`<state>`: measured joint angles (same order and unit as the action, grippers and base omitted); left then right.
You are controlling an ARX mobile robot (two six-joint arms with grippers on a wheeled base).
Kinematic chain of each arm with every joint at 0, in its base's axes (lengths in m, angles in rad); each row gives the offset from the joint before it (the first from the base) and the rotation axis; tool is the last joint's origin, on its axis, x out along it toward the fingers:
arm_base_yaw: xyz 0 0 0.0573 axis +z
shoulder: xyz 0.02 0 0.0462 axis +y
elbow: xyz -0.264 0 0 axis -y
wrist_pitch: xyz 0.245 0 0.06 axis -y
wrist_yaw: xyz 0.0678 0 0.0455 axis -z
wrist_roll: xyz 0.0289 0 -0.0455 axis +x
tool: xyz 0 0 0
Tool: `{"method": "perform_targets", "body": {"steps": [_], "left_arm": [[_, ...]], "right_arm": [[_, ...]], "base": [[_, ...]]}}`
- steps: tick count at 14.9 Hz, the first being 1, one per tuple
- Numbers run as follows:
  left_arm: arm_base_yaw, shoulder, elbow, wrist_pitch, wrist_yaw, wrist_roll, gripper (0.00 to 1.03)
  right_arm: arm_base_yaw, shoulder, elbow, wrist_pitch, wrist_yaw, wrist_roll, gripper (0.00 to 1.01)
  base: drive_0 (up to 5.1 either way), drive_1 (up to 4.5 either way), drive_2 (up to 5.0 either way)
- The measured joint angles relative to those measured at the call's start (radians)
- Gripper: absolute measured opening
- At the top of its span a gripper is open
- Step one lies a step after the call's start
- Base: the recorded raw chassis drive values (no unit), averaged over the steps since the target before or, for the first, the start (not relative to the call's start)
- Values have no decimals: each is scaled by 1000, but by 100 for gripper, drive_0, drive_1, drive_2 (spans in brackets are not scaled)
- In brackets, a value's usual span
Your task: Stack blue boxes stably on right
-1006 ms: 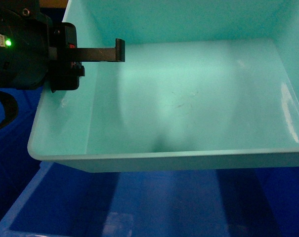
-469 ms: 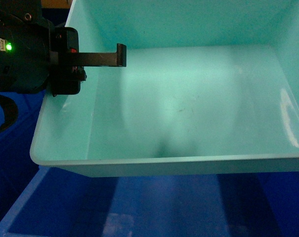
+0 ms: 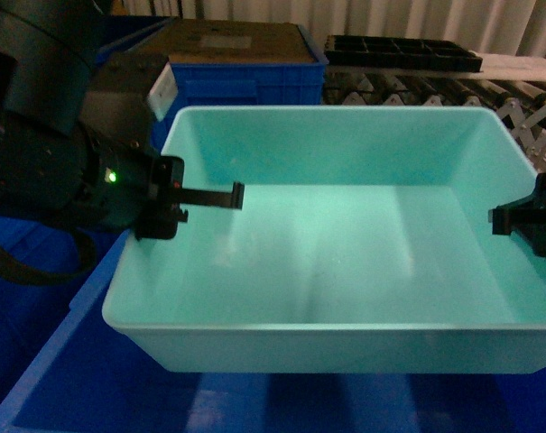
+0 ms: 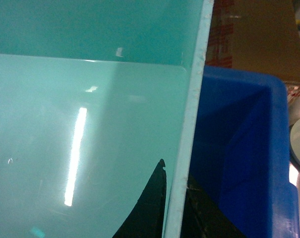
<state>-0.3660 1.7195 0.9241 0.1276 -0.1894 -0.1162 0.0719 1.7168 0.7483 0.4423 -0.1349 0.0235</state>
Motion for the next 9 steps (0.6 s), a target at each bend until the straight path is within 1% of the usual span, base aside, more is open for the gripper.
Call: {"method": "perform_targets", "body": {"steps": [1, 2, 3, 4, 6, 9], "left_arm": [[5, 40, 10, -1, 4, 2, 2], [9, 76, 14, -2, 11, 9, 2], [14, 161, 29, 24, 25, 12, 2], [9, 206, 35, 32, 24, 12, 2], [0, 236, 40, 39, 21, 12, 2], [-5, 273, 52, 45, 16, 11, 2]], "right_arm": [[0, 42, 13, -16, -3, 4, 7], [4, 83, 16, -5, 0, 6, 7], [9, 177, 27, 8, 4, 12, 7], [14, 227, 34, 19, 17, 10, 7], [21, 248, 35, 21, 23, 10, 7], [20, 273, 36, 34, 30, 2, 7]], "base": [[0, 0, 0], [0, 0, 0], [0, 0, 0], [0, 0, 0], [0, 0, 0], [0, 0, 0]]}}
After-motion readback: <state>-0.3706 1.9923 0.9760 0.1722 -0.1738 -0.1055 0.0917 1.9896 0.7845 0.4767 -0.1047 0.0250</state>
